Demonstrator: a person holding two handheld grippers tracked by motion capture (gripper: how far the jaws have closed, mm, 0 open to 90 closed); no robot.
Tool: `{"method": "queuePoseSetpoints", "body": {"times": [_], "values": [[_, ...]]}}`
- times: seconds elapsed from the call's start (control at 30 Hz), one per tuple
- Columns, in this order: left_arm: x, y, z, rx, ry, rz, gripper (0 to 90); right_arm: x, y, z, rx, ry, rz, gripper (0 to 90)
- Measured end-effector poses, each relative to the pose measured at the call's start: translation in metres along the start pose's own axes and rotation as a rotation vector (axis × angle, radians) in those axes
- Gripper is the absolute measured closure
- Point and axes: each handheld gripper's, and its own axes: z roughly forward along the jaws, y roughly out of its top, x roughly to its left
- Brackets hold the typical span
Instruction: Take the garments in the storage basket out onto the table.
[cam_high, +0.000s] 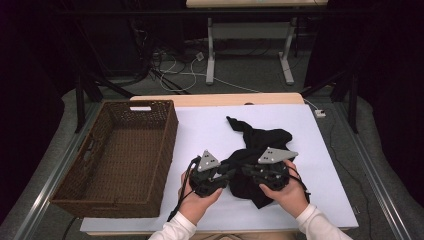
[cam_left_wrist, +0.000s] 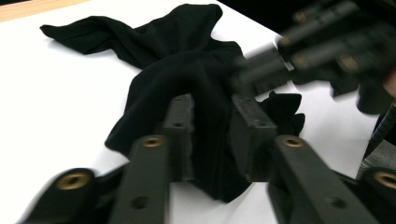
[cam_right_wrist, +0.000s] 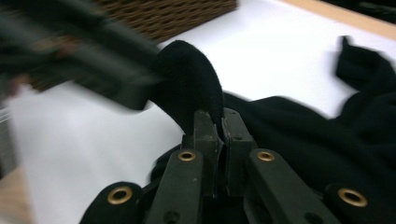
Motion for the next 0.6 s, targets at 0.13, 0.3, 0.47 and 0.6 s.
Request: {"method": "queuePoseSetpoints", "body": {"times": [0.13, 0.3, 0.47, 0.6], "values": [[-0.002, -0.009, 0.003, 0.013, 0.011, -0.01, 54.1, -0.019, 0.005, 0.0, -0.025, -0.036, 0.05, 86.9], [-0.007, -0.028, 0.021, 0.069, 0.0, -0.015, 47.3, -0.032, 0.014, -0.005, -0.069, -0.067, 0.079, 87.0], [-0.017, -0.044, 0.042, 0.124, -0.021, -0.024, 45.1, -0.036, 0.019, -0.01, -0.099, -0.074, 0.085, 87.0], [-0.021, -0.048, 0.05, 0.129, -0.043, -0.027, 43.4, -0.036, 0.019, -0.012, -0.106, -0.082, 0.087, 87.0]]}}
